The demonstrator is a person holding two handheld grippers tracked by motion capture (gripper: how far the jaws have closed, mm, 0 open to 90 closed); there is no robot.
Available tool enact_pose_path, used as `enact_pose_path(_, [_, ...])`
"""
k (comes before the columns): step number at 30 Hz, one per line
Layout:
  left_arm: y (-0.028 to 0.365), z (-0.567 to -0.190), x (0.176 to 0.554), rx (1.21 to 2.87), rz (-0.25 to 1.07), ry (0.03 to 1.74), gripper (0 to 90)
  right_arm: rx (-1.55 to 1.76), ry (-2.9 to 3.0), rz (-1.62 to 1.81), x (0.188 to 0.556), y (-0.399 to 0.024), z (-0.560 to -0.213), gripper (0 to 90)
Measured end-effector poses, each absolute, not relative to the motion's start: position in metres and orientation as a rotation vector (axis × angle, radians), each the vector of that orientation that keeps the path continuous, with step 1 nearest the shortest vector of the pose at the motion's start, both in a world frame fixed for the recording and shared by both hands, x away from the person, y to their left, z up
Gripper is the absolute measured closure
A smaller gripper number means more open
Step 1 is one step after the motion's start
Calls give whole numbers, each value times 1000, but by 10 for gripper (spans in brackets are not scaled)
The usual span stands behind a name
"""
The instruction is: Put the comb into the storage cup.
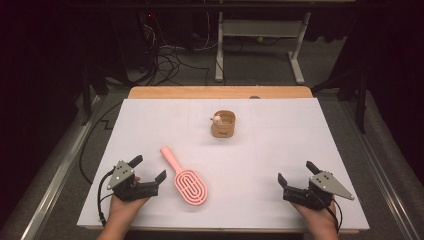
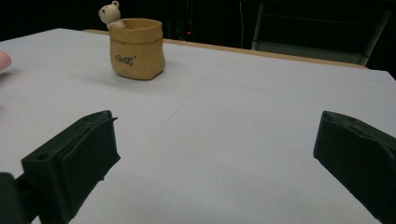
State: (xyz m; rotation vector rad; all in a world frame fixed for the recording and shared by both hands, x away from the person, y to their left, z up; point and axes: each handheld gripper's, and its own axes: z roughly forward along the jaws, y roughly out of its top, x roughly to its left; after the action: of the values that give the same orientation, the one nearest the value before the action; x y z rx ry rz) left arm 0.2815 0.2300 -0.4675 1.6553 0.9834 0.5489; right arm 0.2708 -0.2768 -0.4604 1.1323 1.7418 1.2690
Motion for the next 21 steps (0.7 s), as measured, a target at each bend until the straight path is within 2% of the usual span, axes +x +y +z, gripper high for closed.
enact_pose_path(21, [233,-469,281,1650,559,1015,0,1115,1759,1273,272,-274,-460,1])
